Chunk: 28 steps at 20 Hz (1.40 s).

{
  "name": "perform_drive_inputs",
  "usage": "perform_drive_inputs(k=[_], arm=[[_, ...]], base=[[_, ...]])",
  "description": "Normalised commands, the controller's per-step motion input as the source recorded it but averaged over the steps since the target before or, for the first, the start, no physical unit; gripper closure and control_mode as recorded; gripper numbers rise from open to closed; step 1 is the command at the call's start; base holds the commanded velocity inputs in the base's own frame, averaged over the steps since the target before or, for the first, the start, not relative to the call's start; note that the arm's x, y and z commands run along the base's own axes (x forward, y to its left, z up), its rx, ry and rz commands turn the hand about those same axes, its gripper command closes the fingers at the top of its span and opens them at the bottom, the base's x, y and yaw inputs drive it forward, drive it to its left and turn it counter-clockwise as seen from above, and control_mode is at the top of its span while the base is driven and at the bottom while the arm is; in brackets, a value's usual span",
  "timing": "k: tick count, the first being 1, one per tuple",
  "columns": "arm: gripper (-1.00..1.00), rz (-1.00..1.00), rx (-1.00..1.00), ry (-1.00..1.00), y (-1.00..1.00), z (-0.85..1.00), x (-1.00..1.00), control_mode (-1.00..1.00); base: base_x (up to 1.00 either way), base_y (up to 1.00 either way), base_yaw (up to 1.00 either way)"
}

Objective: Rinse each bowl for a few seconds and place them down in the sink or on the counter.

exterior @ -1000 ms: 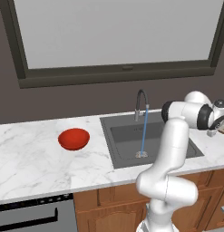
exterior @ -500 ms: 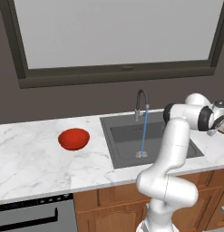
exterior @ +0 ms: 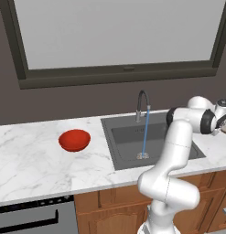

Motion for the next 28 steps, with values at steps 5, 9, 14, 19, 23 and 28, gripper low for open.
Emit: perform_drive_inputs(k=[5,9,14,19,23,28], arm=[[1.0,0.0,0.01,0.02,-0.2,-0.12,0.12,-1.0],[1.0,0.0,0.04,0.02,-0.26,-0.05,0.02,-1.0],[1.0,0.03,0.0,-0.03,-0.13,0.06,-0.06,-1.0],[1.0,0.11,-0.19,-0.17,0.25,0.34,-0.56,-1.0],[1.0,0.03,-0.24,-0.29,0.51,0.32,-0.67,-1.0],[1.0,0.03,-0.19,-0.25,0.43,0.22,-0.77,-1.0]], base=[[0.0,0.0,0.0],[0.0,0.0,0.0],[0.0,0.0,0.0],[0.0,0.0,0.0],[0.0,0.0,0.0],[0.0,0.0,0.0]])
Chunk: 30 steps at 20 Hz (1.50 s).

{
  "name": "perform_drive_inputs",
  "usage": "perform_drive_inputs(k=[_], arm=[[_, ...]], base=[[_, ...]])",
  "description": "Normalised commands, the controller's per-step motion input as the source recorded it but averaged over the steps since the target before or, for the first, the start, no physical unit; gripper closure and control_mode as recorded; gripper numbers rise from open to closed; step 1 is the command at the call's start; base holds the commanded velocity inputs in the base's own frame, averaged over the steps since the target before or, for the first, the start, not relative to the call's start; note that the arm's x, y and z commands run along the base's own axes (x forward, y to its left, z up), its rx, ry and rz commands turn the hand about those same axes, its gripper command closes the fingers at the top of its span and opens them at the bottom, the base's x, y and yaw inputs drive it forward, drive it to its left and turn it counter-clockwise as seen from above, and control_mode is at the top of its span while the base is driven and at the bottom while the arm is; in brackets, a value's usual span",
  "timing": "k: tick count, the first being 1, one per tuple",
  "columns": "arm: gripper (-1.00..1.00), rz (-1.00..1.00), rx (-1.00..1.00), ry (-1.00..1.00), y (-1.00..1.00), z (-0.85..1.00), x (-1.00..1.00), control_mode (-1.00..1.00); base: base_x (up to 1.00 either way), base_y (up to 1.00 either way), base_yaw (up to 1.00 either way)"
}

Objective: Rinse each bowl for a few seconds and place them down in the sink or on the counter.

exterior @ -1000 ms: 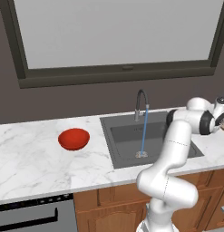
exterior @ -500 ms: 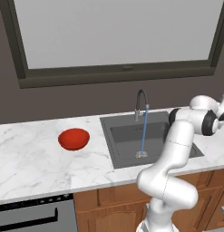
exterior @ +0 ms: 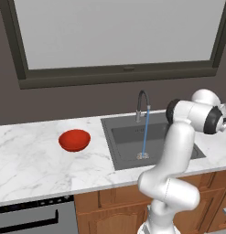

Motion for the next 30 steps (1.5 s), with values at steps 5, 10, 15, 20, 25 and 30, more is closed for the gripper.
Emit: perform_drive_inputs(k=[5,10,15,20,25,30], arm=[[1.0,0.26,-0.07,-0.01,0.38,0.32,-0.54,-1.0],[1.0,0.32,-0.02,0.11,0.16,0.6,-0.4,-1.0],[1.0,0.2,0.0,0.12,0.0,0.6,-0.4,-1.0],[1.0,0.18,0.0,0.18,0.0,0.57,-0.38,-1.0],[1.0,0.2,-0.01,0.17,-0.04,0.52,-0.29,-1.0],[1.0,0.15,-0.02,0.19,0.03,0.54,-0.23,-1.0]], base=[[0.0,0.0,0.0],[0.0,0.0,0.0],[0.0,0.0,0.0],[0.0,0.0,0.0],[0.0,0.0,0.0],[0.0,0.0,0.0]])
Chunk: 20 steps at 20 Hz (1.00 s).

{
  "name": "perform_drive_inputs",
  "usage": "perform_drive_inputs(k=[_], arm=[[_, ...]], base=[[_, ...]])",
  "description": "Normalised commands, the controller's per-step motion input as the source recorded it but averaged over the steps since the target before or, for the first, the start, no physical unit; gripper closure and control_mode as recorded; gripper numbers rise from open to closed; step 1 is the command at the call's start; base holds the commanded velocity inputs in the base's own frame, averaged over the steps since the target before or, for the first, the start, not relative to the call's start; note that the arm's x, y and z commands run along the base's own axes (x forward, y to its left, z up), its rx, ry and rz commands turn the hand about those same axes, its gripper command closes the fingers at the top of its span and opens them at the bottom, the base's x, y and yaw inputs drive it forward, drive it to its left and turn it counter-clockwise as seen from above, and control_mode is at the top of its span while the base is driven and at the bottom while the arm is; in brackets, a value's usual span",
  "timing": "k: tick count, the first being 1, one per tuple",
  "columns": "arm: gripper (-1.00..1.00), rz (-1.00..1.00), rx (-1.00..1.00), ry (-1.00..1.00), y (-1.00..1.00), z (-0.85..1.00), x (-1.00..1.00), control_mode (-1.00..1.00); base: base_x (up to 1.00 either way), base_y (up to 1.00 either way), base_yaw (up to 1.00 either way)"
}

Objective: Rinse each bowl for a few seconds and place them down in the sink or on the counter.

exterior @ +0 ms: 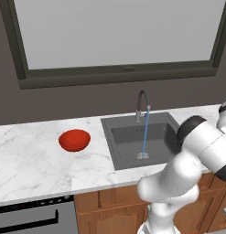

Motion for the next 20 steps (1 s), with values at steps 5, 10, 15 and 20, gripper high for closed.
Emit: perform_drive_inputs(k=[5,10,15,20], arm=[[1.0,0.09,-0.07,0.28,0.17,0.29,-0.18,-1.0],[1.0,0.11,0.01,0.24,0.02,0.07,-0.31,-1.0],[1.0,0.11,0.14,0.15,0.07,0.01,-0.16,-1.0],[1.0,0.08,0.23,-0.04,0.01,0.03,-0.21,-1.0]], base=[[0.0,0.0,0.0],[0.0,0.0,0.0],[0.0,0.0,0.0],[0.0,0.0,0.0]])
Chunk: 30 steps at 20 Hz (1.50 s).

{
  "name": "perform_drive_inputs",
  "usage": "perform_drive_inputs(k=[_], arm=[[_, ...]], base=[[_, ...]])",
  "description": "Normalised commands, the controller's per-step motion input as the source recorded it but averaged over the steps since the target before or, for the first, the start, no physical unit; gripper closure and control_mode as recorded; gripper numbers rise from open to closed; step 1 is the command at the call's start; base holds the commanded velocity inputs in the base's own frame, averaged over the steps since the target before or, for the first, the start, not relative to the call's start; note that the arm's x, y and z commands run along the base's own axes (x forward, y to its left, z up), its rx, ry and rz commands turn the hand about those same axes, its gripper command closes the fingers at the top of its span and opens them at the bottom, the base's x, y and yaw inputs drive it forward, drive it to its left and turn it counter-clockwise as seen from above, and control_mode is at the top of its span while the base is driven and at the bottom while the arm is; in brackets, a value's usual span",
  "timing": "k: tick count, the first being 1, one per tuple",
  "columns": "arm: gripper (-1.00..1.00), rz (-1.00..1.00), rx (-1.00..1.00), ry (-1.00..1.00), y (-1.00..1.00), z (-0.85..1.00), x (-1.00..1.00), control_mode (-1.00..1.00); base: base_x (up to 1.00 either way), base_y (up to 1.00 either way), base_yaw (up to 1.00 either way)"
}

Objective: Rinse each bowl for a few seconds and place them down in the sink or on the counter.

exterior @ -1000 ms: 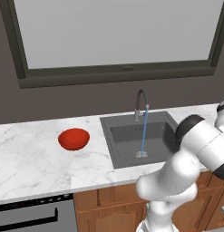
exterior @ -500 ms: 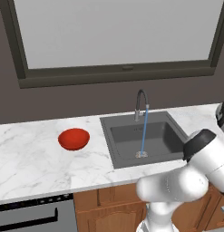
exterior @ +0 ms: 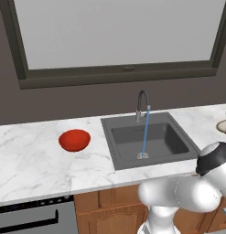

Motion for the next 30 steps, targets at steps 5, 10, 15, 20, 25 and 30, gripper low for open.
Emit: perform_drive_inputs(k=[5,10,15,20,25,30], arm=[[1.0,0.1,0.21,-0.13,0.01,0.02,-0.1,-1.0],[1.0,0.07,0.04,-0.12,0.1,0.18,-0.04,-1.0],[1.0,0.04,-0.08,0.0,0.39,0.26,0.04,-1.0],[1.0,0.03,-0.12,0.01,0.49,0.23,0.13,-1.0],[1.0,0.04,-0.1,0.0,0.44,0.1,0.11,-1.0],[1.0,0.04,-0.05,0.0,0.38,0.0,0.1,-1.0]], base=[[0.0,0.0,0.0],[0.0,0.0,0.0],[0.0,0.0,0.0],[0.0,0.0,0.0],[0.0,0.0,0.0],[0.0,0.0,0.0]])
